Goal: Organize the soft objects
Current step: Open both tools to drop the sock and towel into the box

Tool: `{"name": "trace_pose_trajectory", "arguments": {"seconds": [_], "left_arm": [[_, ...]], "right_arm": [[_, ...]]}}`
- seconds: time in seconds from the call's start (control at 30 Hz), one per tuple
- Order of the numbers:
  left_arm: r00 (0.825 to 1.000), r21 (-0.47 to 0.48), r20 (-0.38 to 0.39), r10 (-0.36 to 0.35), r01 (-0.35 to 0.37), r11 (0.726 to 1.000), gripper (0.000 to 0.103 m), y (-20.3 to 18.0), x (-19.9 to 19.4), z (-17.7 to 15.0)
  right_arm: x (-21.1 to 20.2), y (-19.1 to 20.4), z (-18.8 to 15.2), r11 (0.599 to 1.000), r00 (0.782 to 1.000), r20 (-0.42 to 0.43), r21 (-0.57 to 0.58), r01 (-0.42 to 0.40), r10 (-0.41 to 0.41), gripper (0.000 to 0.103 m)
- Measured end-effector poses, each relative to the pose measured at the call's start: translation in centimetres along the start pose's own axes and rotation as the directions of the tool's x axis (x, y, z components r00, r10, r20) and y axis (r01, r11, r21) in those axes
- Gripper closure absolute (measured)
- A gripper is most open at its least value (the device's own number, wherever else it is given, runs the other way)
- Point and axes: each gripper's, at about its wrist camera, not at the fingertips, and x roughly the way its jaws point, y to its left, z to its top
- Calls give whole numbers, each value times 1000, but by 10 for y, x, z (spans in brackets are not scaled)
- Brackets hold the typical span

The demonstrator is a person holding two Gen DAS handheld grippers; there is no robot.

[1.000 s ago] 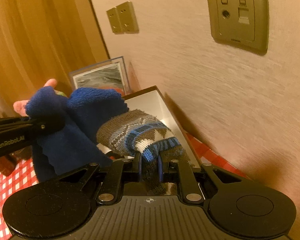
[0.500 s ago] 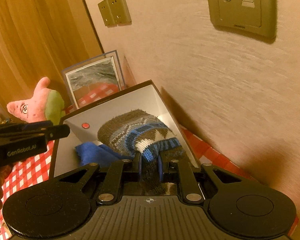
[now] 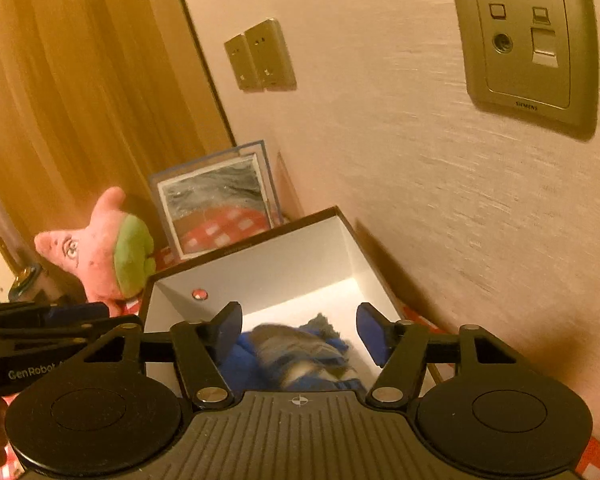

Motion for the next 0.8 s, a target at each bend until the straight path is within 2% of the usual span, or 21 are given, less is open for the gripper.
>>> {"name": "trace_pose_trajectory", "arguments": {"seconds": [0.37, 0.8], "left_arm": [[999, -32, -18, -28, 27, 999, 60, -1, -27, -17], [998, -105, -56, -27, 21, 994, 59, 7, -79, -64]], "right_arm": [[-16, 5, -27, 1000, 995, -104, -29, -6, 3, 37], [-58, 15, -56, 999, 991, -133, -37, -1, -4, 36]]}}
